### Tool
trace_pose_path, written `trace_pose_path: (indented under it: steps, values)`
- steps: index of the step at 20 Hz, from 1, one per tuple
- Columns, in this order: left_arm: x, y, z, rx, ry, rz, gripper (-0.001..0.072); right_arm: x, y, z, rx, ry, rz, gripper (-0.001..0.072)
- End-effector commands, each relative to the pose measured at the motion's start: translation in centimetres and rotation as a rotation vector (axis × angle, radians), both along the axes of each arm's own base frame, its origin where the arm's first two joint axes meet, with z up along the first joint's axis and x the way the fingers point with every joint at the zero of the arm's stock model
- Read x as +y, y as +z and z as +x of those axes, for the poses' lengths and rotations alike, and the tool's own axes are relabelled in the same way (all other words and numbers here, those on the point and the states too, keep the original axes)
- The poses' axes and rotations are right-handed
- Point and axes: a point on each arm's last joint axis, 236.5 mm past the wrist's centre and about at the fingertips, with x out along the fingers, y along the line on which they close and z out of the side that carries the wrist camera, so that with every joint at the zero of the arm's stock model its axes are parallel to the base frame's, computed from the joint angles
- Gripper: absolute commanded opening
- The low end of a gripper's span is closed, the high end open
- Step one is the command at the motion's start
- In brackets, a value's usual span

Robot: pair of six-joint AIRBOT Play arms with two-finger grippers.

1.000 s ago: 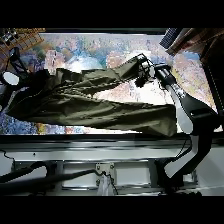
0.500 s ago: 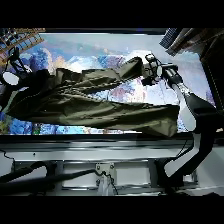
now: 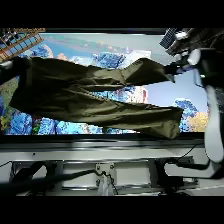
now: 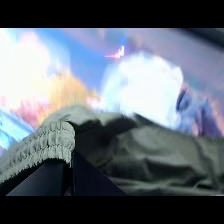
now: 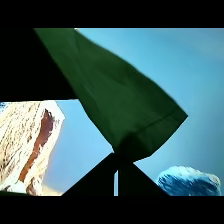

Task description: Fold the clothes and pants, and hang the long-sleeved shirts on hangers.

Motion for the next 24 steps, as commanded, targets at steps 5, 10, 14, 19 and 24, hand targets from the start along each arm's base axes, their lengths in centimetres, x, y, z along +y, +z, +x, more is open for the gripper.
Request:
trace_pose_path:
  steps: [5, 10, 14, 19, 24]
  values:
    - [1.1, 10.9, -10.9, -0.207, 0.055, 0.133, 0.0007, -3.8, 11.5, -10.8, -0.15, -0.136, -0.01, 0.0014]
    - [7.1, 15.9, -19.9, -0.309, 0.361, 0.368, 0.0006, -3.7, 14.2, -12.9, -0.245, -0.138, -0.03, 0.0013]
    - [11.2, 15.2, -19.8, -0.238, 0.494, 0.471, 0.0007, -4.0, 13.3, -10.8, -0.251, -0.133, -0.031, 0.0013]
    - [13.5, 6.5, -9.8, 0.005, 0.414, 0.455, 0.0007, -4.3, 5.8, -6.5, -0.086, -0.159, 0.023, 0.0013]
    - [16.6, -6.3, 1.0, 0.152, 0.349, 0.42, 0.0006, -5.5, -4.8, -1.3, 0.057, -0.172, 0.034, 0.0013]
